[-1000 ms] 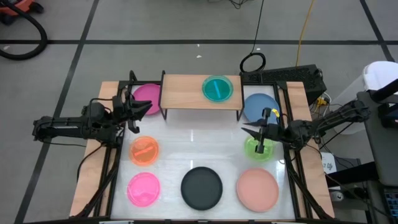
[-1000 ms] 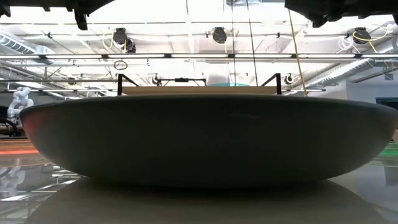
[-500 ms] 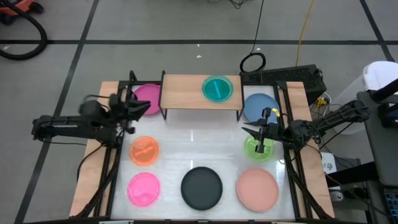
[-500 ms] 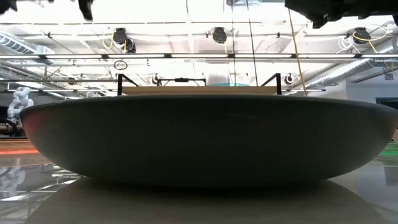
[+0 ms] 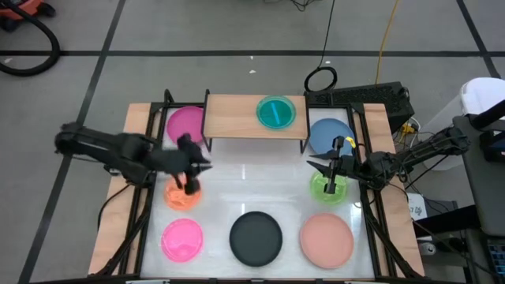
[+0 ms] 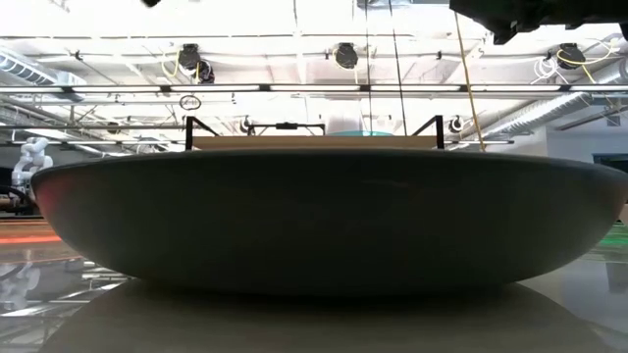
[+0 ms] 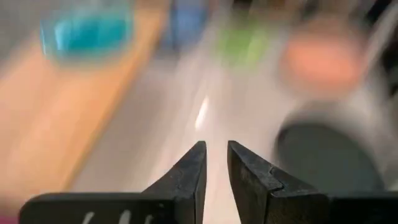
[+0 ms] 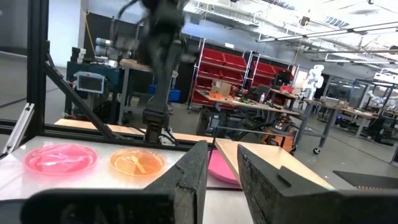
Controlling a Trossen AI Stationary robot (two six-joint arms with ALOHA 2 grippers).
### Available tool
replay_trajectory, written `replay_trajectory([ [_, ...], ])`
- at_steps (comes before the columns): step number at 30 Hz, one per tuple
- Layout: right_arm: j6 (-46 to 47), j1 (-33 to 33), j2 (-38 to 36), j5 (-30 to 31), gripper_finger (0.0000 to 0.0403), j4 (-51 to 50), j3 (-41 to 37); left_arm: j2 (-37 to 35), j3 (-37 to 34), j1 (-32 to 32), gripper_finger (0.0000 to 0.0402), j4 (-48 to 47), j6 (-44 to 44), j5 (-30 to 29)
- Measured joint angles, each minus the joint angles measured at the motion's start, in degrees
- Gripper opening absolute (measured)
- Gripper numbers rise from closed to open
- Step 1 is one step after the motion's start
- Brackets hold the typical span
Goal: Place and stack plates onto a shelf
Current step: Stack the orange plate on top of the light blue plate on the shelf
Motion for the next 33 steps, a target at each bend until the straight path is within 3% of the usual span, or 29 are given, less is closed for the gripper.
replay_trajectory([
  [2,0.75,0.00,0.00,0.00,0.0071,-0.16,0.00,6.14,3.29,-1.96,0.0072,-11.78,-7.00,-0.38],
  [6,0.93,0.00,0.09,0.00,0.0071,-0.29,0.00,15.19,3.13,-6.02,0.0072,-25.46,-22.81,2.78],
  [10,0.96,0.00,0.09,-0.04,0.0071,-0.29,0.00,20.58,0.14,-10.73,0.0072,-27.33,-33.37,4.67],
  [14,1.00,0.00,0.09,-0.07,0.0071,-0.27,0.00,24.86,-1.42,-13.75,0.0072,-20.21,-44.66,4.74],
  [20,1.08,0.00,0.09,-0.07,0.0071,0.17,0.01,31.21,-1.43,-15.64,0.0072,-17.11,-49.51,1.17],
  [33,1.17,0.00,0.19,-0.05,0.0071,0.07,0.02,42.26,-1.45,-14.20,0.0072,-16.21,-47.85,3.08],
])
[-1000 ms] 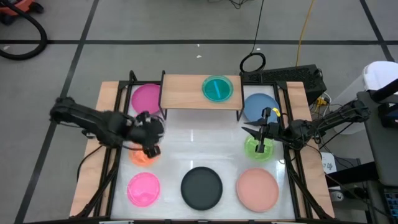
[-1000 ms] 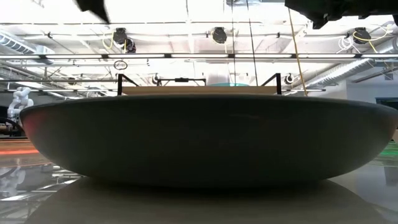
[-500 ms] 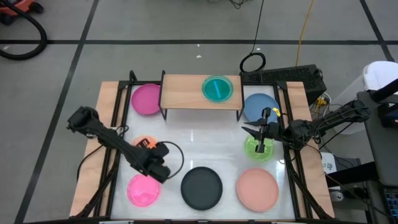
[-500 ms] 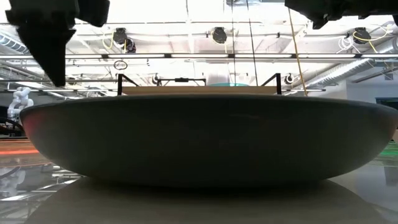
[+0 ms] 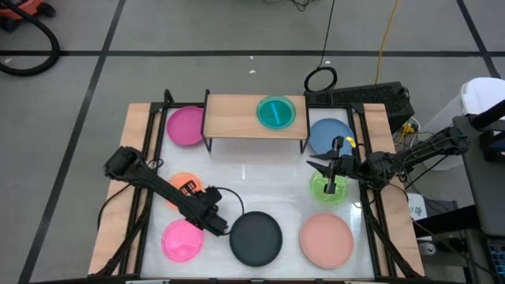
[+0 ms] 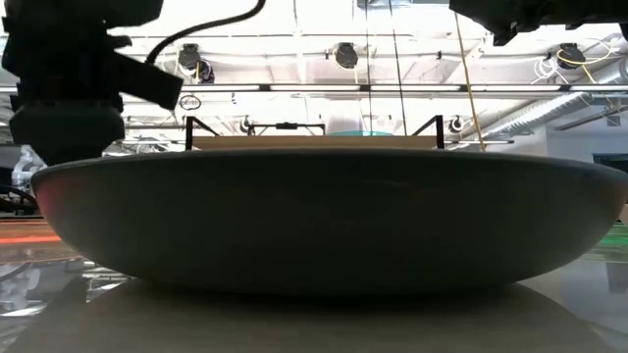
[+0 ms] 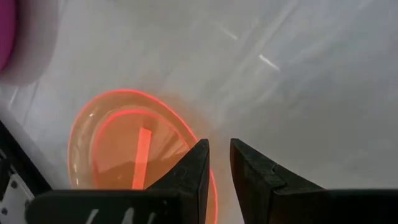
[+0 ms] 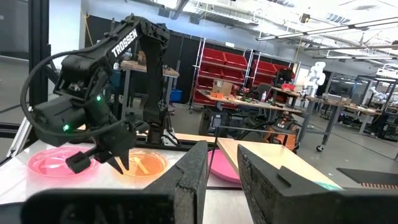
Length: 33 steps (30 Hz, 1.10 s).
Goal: Place and stack plates onto a shelf
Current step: Stack the orange plate on top of the light blue plate on the shelf
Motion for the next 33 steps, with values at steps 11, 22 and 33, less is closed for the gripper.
replay_trajectory([
  [11,1.29,0.00,0.01,0.07,0.0071,-0.32,0.00,2.21,0.00,2.88,0.0072,2.22,-1.76,-0.48],
  [22,1.31,0.00,0.01,0.14,0.0071,-0.36,0.00,2.21,0.00,6.24,0.0072,1.43,-8.28,-0.45],
  [33,1.31,0.00,0.01,0.16,0.0071,-1.67,0.00,2.21,0.00,7.06,0.0072,-2.68,-10.08,2.32],
])
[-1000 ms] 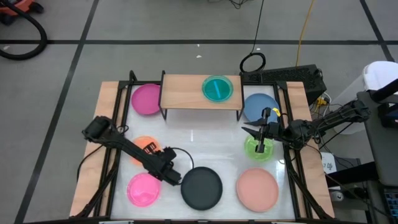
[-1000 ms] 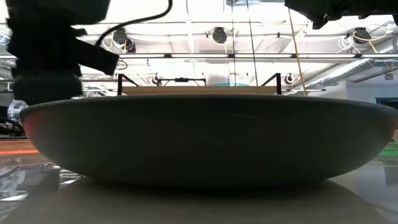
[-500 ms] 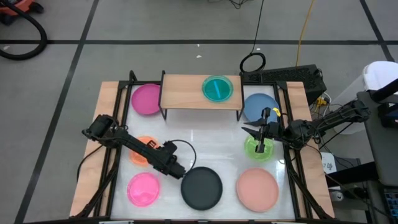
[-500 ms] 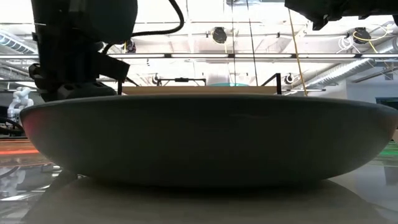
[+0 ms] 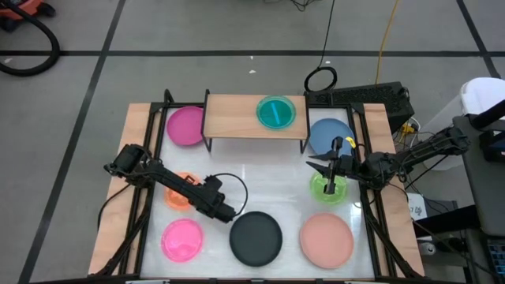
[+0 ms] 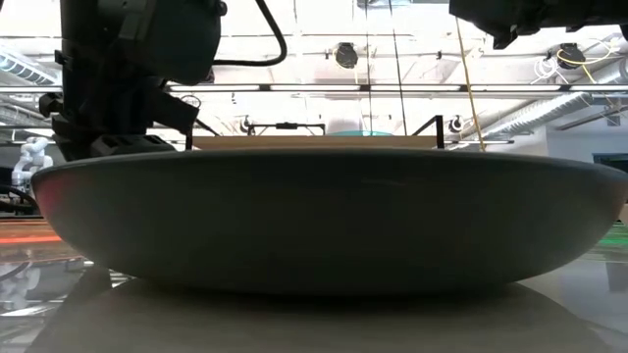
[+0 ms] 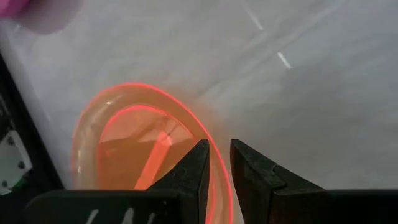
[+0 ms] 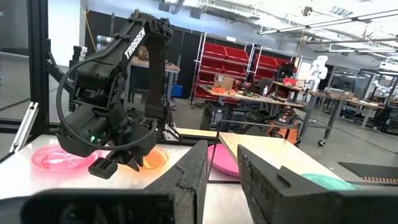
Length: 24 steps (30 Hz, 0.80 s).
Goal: Place and stack plates onto a shelf
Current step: Stack the orange plate on top of the light blue plate on the shelf
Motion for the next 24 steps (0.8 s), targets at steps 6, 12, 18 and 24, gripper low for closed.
replay_trajectory([
  [6,0.00,0.00,0.00,0.00,0.0071,-0.07,0.00,0.00,0.00,-0.03,0.0072,0.65,-0.34,1.40],
  [12,0.00,0.00,0.00,0.00,0.0071,-0.43,0.00,0.00,0.00,-0.20,0.0072,0.56,-1.25,2.31],
  [18,0.00,0.00,-0.02,0.00,0.0071,-0.43,0.00,0.00,0.00,-0.17,0.0072,0.18,-1.05,2.91],
  [24,0.00,0.00,0.00,0.00,0.0071,-0.43,0.00,-0.06,-0.39,-0.22,0.0072,0.61,-1.15,3.03],
])
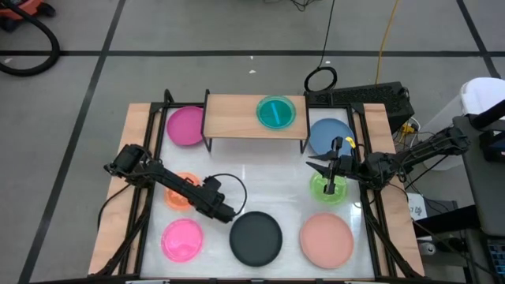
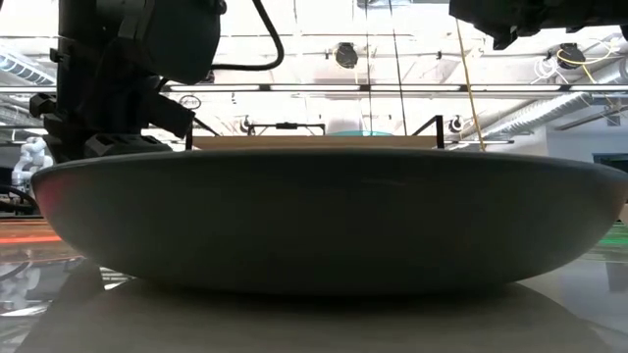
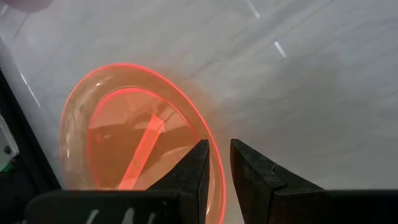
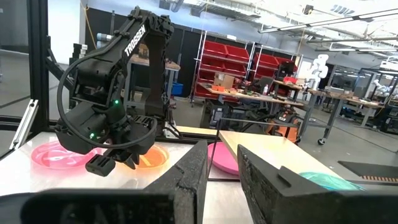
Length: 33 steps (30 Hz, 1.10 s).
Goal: Place and stack plates onto a shelf
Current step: Stack the orange plate on top of the light blue plate on the shelf
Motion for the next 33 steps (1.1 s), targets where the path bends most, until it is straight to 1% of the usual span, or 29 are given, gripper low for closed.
replay_trajectory([
  [2,0.00,0.00,-0.02,0.00,0.0071,0.00,0.00,0.00,-1.19,0.00,0.0072,0.62,-0.28,0.17],
  [8,0.00,0.00,0.00,0.00,0.0071,0.00,0.00,0.00,-4.93,0.00,0.0072,2.84,-1.74,3.55],
  [17,-0.01,0.01,-0.01,0.02,0.0071,0.02,0.02,-0.16,-5.49,-0.02,0.0070,3.60,-0.77,3.09],
  [20,0.00,0.01,0.00,0.02,0.0071,0.02,0.02,-0.13,-5.49,-0.01,0.0056,3.74,0.07,2.72],
  [24,-0.02,0.00,0.00,0.02,0.0071,0.02,0.02,0.04,-5.11,0.15,0.0014,3.63,1.66,1.88],
  [25,-0.01,0.00,-0.01,0.02,0.0071,0.02,0.02,0.04,-4.92,0.17,0.0009,3.64,2.12,1.69],
  [29,-0.03,0.00,-0.01,0.02,0.0071,0.02,0.02,0.06,-3.37,0.22,0.0005,3.77,4.90,1.68],
  [33,-0.13,0.01,-0.02,0.04,0.0071,0.02,0.02,0.06,0.97,0.17,0.0004,3.94,9.93,0.46],
])
